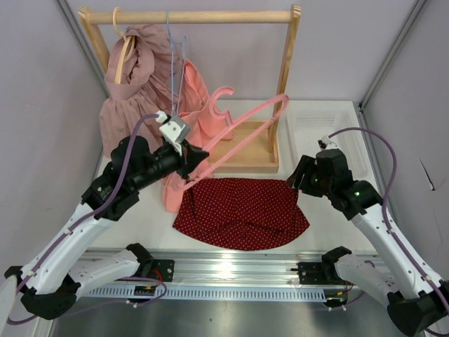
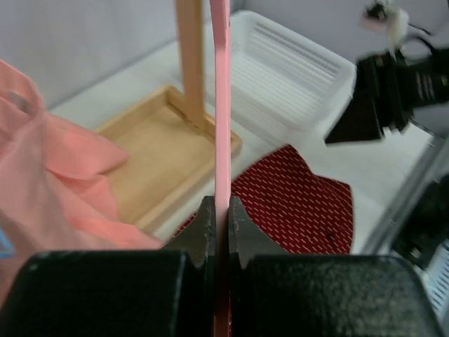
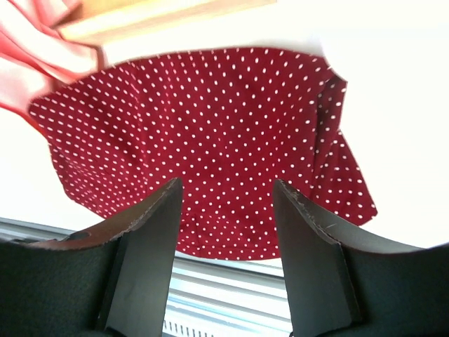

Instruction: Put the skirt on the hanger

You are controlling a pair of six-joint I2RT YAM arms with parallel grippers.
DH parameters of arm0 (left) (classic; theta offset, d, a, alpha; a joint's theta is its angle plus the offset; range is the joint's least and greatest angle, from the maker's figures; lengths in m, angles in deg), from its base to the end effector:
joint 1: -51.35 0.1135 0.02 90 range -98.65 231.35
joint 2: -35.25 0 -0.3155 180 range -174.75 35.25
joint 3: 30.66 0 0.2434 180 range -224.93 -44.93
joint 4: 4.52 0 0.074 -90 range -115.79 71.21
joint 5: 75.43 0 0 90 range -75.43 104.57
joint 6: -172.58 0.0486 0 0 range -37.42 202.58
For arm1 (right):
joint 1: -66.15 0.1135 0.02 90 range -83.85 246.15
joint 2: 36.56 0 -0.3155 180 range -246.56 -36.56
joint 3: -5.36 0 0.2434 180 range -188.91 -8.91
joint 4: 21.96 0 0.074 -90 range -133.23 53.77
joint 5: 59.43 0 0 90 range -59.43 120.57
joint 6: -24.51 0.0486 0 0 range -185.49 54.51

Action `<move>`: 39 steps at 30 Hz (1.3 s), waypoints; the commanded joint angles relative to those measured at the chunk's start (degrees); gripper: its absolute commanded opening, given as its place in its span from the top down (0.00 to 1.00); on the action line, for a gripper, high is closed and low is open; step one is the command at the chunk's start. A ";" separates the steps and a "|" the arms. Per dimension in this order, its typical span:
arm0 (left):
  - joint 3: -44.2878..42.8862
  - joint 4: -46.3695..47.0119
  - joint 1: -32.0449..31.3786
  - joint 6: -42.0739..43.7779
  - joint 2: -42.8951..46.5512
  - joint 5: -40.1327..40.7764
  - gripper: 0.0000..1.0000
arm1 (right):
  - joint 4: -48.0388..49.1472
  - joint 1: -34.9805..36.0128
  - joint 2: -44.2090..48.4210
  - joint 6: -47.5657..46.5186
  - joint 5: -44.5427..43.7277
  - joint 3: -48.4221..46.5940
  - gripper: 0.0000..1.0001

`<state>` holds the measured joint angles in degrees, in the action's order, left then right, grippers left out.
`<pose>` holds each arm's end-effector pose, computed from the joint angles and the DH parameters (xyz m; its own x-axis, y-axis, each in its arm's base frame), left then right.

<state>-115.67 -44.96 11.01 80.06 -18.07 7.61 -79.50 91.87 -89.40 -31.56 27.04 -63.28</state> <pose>0.1177 -0.1077 0.4758 -0.1481 0.0685 -0.9866 0.7280 0.6827 -0.0619 0.1410 0.0646 0.3497 -0.7163 0.2733 -0.6420 0.0097 0.9239 0.3825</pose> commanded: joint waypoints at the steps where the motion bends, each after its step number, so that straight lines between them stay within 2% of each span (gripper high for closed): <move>1: 7.59 3.84 -0.27 -6.69 2.16 -14.18 1.00 | -3.22 -0.66 4.05 -1.06 -3.41 -6.00 0.41; 4: 13.86 8.14 -0.53 -11.00 3.13 -22.18 1.00 | -5.51 -0.67 5.90 -0.97 -3.94 -8.64 0.41; 8: 23.25 15.79 -3.16 -16.72 2.79 -26.87 1.00 | -7.44 -0.67 7.31 -0.62 -3.42 -10.14 0.41; 14: 28.19 20.54 -8.70 -19.53 -0.99 -27.49 1.00 | -9.82 0.03 8.01 -0.45 -2.10 -7.25 0.42; 17: 31.01 23.44 -9.49 -20.85 -3.10 -27.84 1.00 | -10.26 0.83 9.33 0.43 -2.97 -4.35 0.42; 21: 33.73 25.82 -9.50 -21.82 -5.21 -27.58 1.00 | -9.56 1.97 10.39 3.32 -2.71 0.74 0.48; 27: 38.30 30.29 -9.50 -22.35 -8.11 -25.11 1.00 | -6.23 7.85 12.76 10.61 -4.81 10.58 0.50; 33: 40.24 33.73 -9.50 -23.14 -10.49 -23.80 1.00 | -4.03 15.58 11.88 15.98 -8.42 15.95 0.51; 39: 42.17 34.61 -9.32 -22.88 -11.02 -21.17 1.00 | -0.86 19.90 11.18 20.90 -10.62 21.76 0.50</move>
<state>-74.71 -14.17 1.74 57.46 -29.28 -15.58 -83.89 110.40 -78.05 -15.27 19.76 -43.02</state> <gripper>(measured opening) 0.049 0.497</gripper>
